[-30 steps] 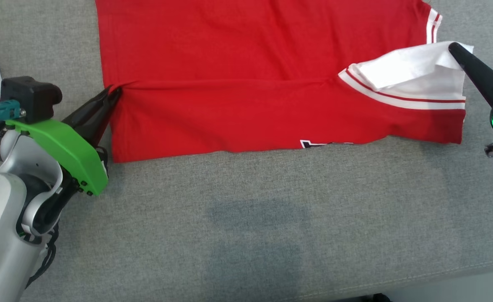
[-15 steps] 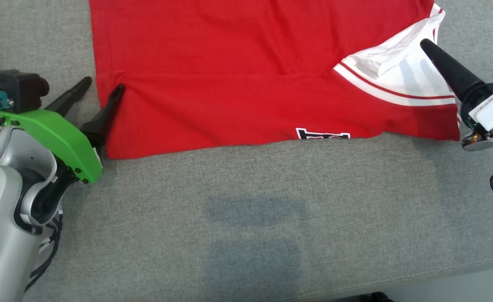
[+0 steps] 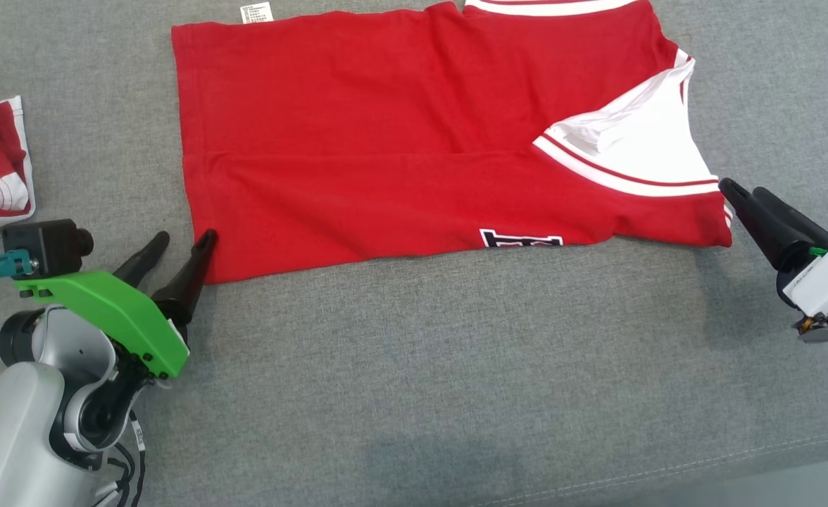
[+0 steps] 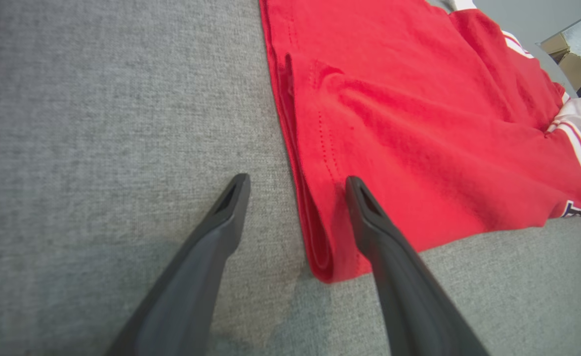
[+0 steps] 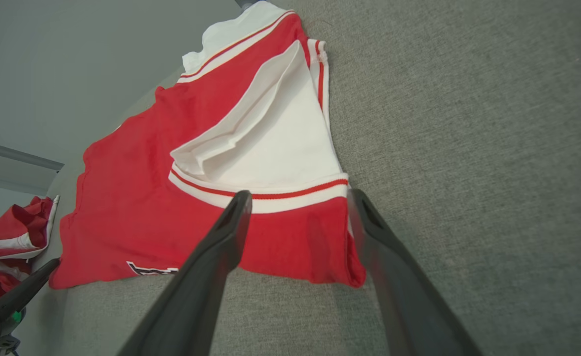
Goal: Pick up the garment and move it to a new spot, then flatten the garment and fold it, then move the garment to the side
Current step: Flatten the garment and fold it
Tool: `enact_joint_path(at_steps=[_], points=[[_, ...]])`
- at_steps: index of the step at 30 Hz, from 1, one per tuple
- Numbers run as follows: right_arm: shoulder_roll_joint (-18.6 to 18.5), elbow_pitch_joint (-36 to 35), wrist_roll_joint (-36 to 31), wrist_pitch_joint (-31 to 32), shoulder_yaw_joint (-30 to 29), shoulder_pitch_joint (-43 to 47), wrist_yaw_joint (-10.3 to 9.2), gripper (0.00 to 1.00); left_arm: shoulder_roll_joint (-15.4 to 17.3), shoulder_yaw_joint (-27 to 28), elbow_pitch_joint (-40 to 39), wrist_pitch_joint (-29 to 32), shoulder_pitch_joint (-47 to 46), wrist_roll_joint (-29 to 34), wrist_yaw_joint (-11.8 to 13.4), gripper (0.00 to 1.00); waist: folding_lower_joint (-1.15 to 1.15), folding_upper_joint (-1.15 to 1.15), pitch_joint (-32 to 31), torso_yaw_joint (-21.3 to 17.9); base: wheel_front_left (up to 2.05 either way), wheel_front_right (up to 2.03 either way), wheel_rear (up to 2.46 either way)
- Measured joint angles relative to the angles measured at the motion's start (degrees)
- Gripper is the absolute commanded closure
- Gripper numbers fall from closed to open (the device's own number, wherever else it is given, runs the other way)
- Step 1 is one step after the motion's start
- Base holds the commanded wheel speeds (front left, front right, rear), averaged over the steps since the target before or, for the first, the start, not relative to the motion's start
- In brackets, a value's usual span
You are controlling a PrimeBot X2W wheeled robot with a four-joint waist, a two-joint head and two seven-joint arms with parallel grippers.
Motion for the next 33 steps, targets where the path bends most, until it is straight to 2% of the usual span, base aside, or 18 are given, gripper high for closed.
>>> enact_joint_path(at_steps=[11,16,21,30,31,32,33], points=[[1.0,3.6,-2.7,-1.6,1.1,0.5,-0.53,0.00,-0.1,-0.2,-0.6,3.5,0.3,-1.8,0.5,0.00,0.00,0.00,0.6,0.1,0.00,0.00,0.00],[-0.1,5.8,-5.6,-1.8,2.6,-0.5,-0.54,0.00,-0.1,-0.2,-1.4,5.1,-0.8,-3.1,1.0,0.00,0.00,0.00,1.5,0.1,0.00,0.00,0.00],[0.9,7.1,-6.5,-1.4,5.0,-2.2,-0.52,0.00,-0.1,-0.5,-1.6,7.0,-1.6,-3.8,1.1,0.00,0.00,0.00,2.4,0.2,0.00,0.00,0.00],[2.4,9.5,-5.8,0.4,6.6,-4.3,0.73,0.00,0.7,-2.2,-3.3,12.1,-1.9,-5.5,1.1,0.00,0.00,0.00,2.5,0.4,0.00,0.00,0.00],[2.6,9.6,-5.4,0.6,6.5,-4.4,0.92,0.35,0.9,-2.3,-3.4,12.7,-1.9,-5.8,1.0,0.00,0.00,0.00,2.4,0.4,0.00,0.00,0.00],[2.8,9.9,-4.8,0.8,6.4,-4.4,1.27,0.96,0.9,-2.4,-3.4,12.9,-1.9,-6.1,1.0,0.01,0.00,0.00,2.4,0.4,0.00,0.00,0.00],[3.2,10.2,-4.1,0.9,6.2,-4.4,1.49,1.00,0.9,-2.5,-3.4,13.1,-1.9,-6.4,1.0,0.53,0.00,0.00,2.2,0.5,0.00,0.00,0.00]])
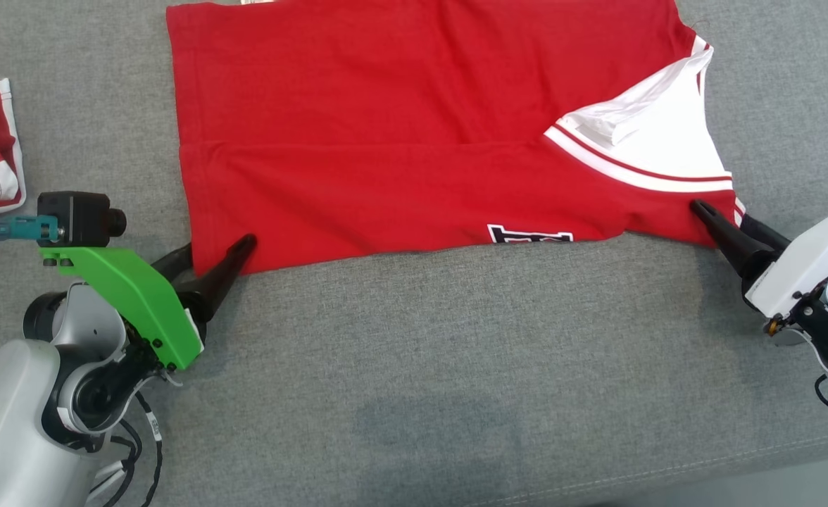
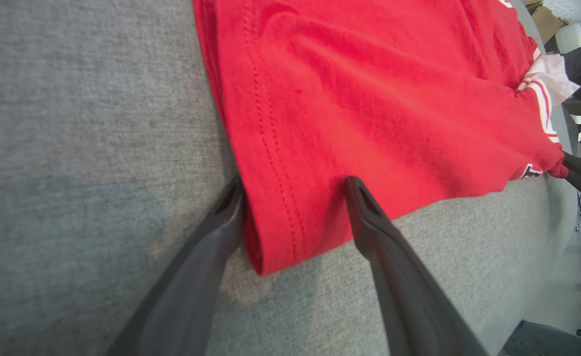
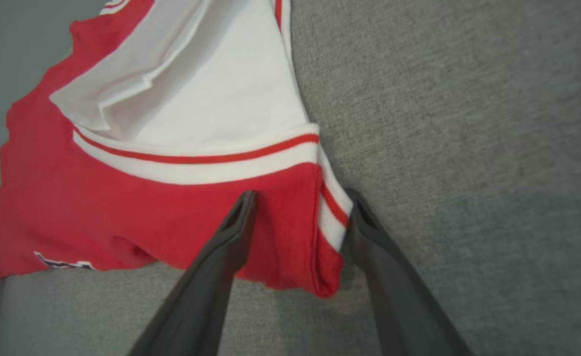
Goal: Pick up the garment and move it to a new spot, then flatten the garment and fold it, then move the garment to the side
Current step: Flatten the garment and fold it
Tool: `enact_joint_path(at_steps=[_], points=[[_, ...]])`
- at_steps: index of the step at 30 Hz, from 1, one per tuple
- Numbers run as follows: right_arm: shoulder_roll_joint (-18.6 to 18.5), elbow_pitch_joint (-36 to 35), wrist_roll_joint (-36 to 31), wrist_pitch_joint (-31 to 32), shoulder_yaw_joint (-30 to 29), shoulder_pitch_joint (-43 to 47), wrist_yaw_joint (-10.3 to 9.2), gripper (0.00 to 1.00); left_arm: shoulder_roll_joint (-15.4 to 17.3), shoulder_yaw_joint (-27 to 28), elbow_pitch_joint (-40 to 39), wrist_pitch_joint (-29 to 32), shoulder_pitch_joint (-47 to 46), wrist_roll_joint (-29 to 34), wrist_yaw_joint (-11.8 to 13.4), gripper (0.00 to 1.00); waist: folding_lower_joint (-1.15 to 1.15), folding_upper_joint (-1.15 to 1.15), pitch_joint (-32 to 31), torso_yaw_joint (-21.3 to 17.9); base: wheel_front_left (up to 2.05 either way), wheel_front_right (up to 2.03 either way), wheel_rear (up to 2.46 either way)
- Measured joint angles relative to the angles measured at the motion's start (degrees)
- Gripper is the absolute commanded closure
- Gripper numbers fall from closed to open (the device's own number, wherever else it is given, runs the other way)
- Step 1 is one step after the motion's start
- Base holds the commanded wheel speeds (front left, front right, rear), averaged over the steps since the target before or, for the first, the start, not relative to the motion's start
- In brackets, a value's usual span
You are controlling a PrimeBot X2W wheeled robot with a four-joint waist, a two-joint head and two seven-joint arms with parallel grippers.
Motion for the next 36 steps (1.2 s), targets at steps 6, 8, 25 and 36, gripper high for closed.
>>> enact_joint_path(at_steps=[6,8,25,36], points=[[1.0,1.5,2.1,1.6,0.2,-0.1,1.20,1.00,0.0,0.1,0.3,1.8,0.9,-2.0,-0.1,1.00,0.00,0.00,-1.2,0.2,0.00,0.00,0.00],[0.9,1.9,2.3,2.2,0.1,-0.1,1.67,1.00,0.0,0.0,0.1,3.0,1.3,-2.9,-0.6,1.00,0.00,0.00,-1.7,0.2,0.00,0.00,0.00],[-5.0,3.0,5.2,8.1,0.0,3.4,2.68,1.00,4.4,1.0,-2.0,7.6,5.7,-6.1,-1.6,1.00,0.00,0.00,-7.9,0.7,0.00,0.00,0.00],[-9.8,-1.6,8.9,11.1,-1.4,12.9,2.40,1.00,5.1,2.1,-6.8,8.1,16.3,-10.1,-1.1,1.00,0.00,0.00,-12.5,1.3,0.00,0.00,0.00]])
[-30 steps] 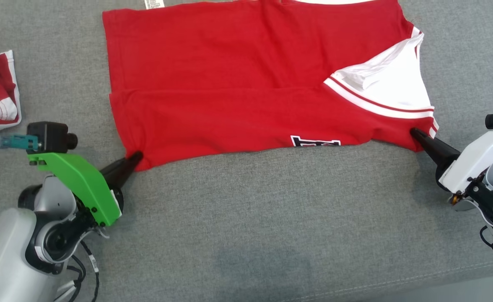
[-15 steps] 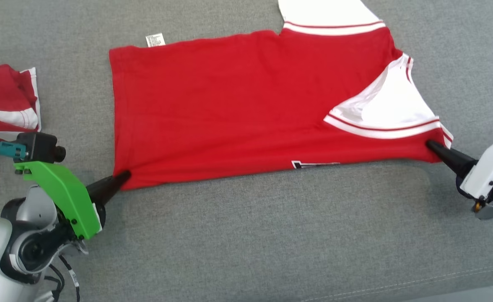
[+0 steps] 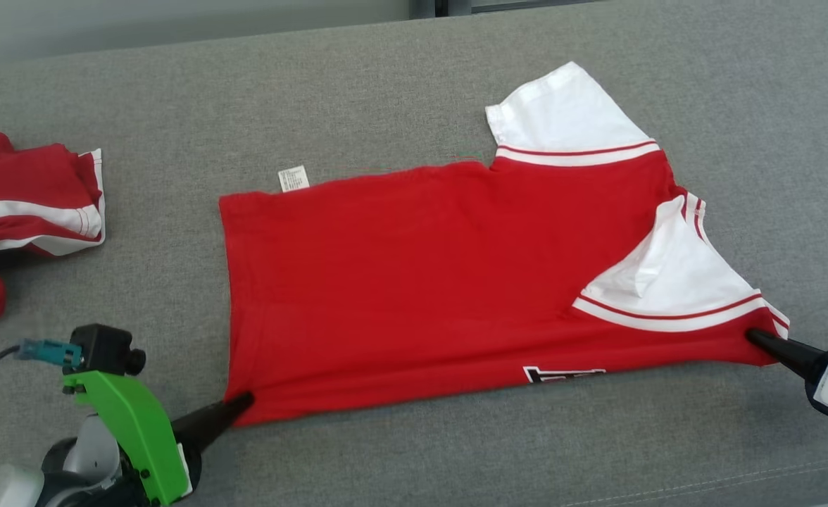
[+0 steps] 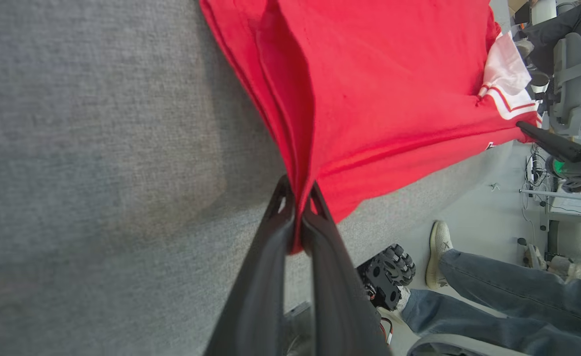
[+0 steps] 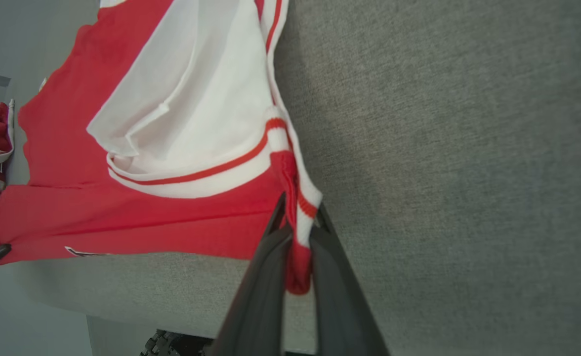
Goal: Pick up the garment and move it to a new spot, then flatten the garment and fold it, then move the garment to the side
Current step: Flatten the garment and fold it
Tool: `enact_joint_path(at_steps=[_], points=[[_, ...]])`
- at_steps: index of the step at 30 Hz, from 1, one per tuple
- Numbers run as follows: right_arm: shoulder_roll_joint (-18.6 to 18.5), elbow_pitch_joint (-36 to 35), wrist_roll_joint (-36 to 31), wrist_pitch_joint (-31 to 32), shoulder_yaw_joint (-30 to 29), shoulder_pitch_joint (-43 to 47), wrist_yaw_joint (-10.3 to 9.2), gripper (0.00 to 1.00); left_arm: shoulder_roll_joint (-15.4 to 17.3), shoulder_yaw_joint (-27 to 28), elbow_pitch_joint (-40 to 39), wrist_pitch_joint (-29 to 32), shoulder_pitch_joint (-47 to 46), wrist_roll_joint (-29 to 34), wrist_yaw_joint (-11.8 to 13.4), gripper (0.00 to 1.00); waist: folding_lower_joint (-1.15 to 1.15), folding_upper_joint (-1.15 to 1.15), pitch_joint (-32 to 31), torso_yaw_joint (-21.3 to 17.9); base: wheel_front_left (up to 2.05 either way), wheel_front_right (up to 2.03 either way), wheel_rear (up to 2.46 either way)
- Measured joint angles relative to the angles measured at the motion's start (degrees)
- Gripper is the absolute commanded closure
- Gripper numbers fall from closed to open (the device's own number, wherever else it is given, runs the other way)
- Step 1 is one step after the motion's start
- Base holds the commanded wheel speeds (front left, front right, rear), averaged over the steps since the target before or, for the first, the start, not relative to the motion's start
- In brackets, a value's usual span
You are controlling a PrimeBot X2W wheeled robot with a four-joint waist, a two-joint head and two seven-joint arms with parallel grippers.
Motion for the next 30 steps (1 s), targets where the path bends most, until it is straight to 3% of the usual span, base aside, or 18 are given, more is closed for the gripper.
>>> enact_joint_path(at_steps=[5,13,14,15,16,17,18,23,27,30], points=[[-1.6,-1.9,1.0,0.2,-1.6,3.3,-0.87,1.00,0.4,-0.1,-3.3,0.5,4.0,-1.6,0.2,1.00,0.00,0.00,-0.6,0.0,0.00,0.00,0.00],[-0.9,-4.7,1.7,0.2,-0.4,6.2,-1.58,1.00,-0.5,-0.7,-4.1,-0.2,5.4,-1.1,1.3,1.00,0.00,0.00,0.0,0.3,0.00,0.00,0.00],[-0.8,-5.2,1.3,0.1,-0.1,6.2,-1.77,0.81,-0.7,-0.9,-4.2,-0.5,5.4,-1.1,1.4,0.90,0.00,0.00,0.1,0.3,0.00,0.00,0.00],[-0.8,-5.9,0.5,0.1,0.2,6.2,-1.77,0.56,-0.7,-1.2,-4.4,-0.7,5.5,-1.1,1.7,0.71,0.00,0.00,0.3,0.3,0.00,0.00,0.00],[-0.8,-6.5,-0.2,-0.1,0.4,6.1,-1.77,0.25,-0.7,-1.6,-4.6,-0.7,5.6,-0.8,1.7,0.64,0.00,0.00,0.5,0.2,0.00,0.00,0.00],[-0.8,-7.0,-0.9,-0.4,0.6,6.1,-1.77,0.00,-0.8,-2.1,-4.6,-0.7,5.7,-0.5,1.7,0.30,0.00,0.00,0.7,0.2,0.00,0.00,0.00],[-0.8,-7.3,-1.6,-0.9,0.6,6.0,-1.79,0.00,-0.9,-2.3,-4.6,-0.7,5.7,-0.1,1.7,0.00,0.00,0.00,0.9,0.1,0.00,0.00,0.00],[-0.8,-9.3,-2.8,-2.4,-0.1,5.0,-1.88,0.00,0.1,-3.2,-5.5,-2.2,5.6,5.8,2.3,0.00,0.00,0.00,2.0,-0.2,0.00,0.00,0.00],[-3.5,-10.8,-4.3,-3.6,-2.8,4.3,-2.90,0.00,7.3,-2.1,-8.2,-3.6,4.9,15.4,2.5,0.00,0.00,0.00,2.9,-0.4,0.00,0.00,0.00],[-7.0,-12.7,-6.2,-4.2,-5.4,0.5,-3.33,0.00,9.4,-0.3,-10.8,-4.4,0.7,19.1,3.0,0.00,0.00,0.00,3.9,-0.5,0.00,0.00,0.00]])
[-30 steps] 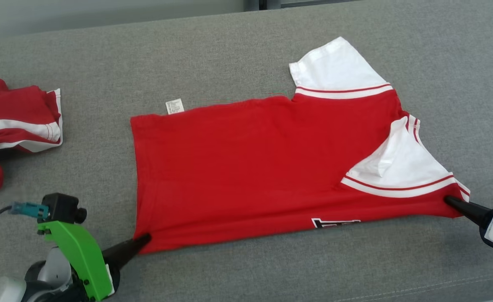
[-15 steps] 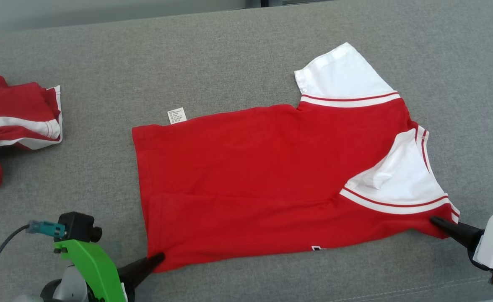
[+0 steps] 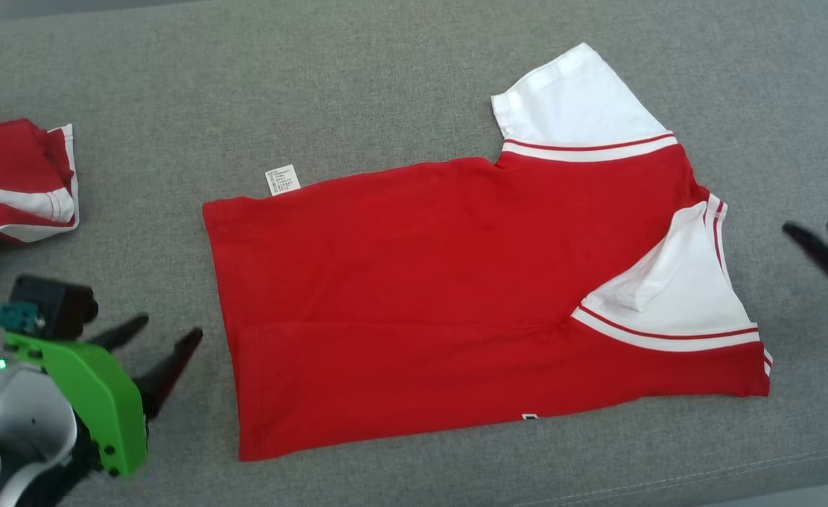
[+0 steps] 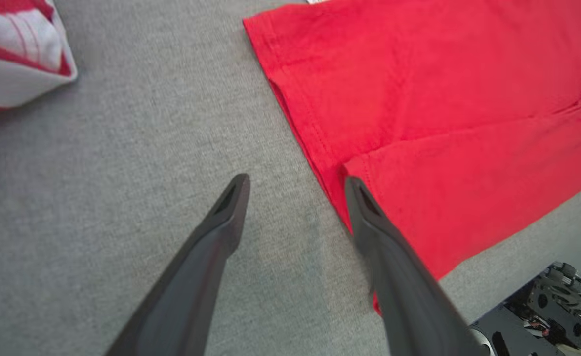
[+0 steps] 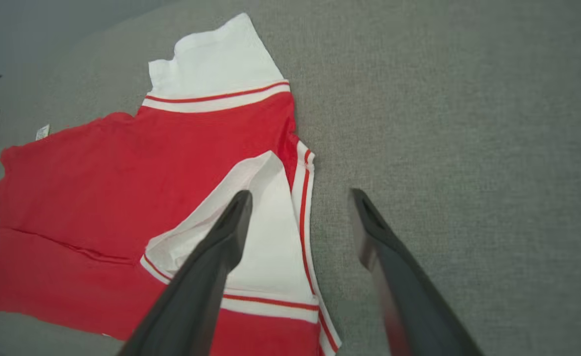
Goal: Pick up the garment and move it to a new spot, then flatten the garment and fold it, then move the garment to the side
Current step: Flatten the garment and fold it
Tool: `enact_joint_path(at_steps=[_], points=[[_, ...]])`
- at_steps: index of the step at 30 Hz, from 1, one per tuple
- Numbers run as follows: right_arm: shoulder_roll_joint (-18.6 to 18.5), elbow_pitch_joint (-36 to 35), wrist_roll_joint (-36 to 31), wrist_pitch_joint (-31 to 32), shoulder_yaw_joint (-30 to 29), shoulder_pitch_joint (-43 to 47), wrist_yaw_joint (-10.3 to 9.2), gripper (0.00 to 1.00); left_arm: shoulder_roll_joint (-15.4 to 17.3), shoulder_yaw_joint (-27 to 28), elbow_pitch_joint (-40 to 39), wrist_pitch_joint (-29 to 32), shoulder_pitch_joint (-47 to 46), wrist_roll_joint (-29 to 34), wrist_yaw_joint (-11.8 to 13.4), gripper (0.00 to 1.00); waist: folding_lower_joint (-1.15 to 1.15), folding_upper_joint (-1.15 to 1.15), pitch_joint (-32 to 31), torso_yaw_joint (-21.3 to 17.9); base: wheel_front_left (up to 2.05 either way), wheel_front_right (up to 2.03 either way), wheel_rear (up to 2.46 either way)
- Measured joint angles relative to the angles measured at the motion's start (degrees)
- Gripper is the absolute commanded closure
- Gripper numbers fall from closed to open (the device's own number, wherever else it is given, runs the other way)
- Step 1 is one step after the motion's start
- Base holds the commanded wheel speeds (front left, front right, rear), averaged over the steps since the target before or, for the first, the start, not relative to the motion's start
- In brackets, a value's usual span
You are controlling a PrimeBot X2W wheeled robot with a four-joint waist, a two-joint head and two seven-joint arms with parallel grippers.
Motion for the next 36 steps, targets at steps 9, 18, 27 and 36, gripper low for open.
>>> enact_joint_path(at_steps=[9,18,27,36], points=[[-3.4,-6.6,-7.8,1.8,-0.5,-17.8,-0.01,0.00,0.5,-3.7,-2.5,3.7,-15.3,6.4,0.1,0.00,0.00,0.00,5.1,0.2,0.00,0.00,0.00],[1.7,-6.2,-10.7,3.9,4.2,-26.2,-0.51,0.00,-6.4,-7.8,8.1,5.5,-23.6,8.5,-0.6,0.00,0.00,0.00,11.0,1.2,0.00,0.00,0.00],[4.6,-0.7,-12.1,4.7,7.3,-26.5,-0.52,0.00,-9.7,-8.9,12.8,4.2,-27.6,9.5,-0.6,0.00,0.00,0.00,12.4,1.7,0.00,0.00,0.00],[6.5,2.7,-13.8,4.8,8.8,-29.3,-0.52,0.00,-12.1,-10.0,16.0,3.2,-30.0,9.9,-1.0,0.00,0.00,0.00,12.2,1.9,0.00,0.00,0.00]])
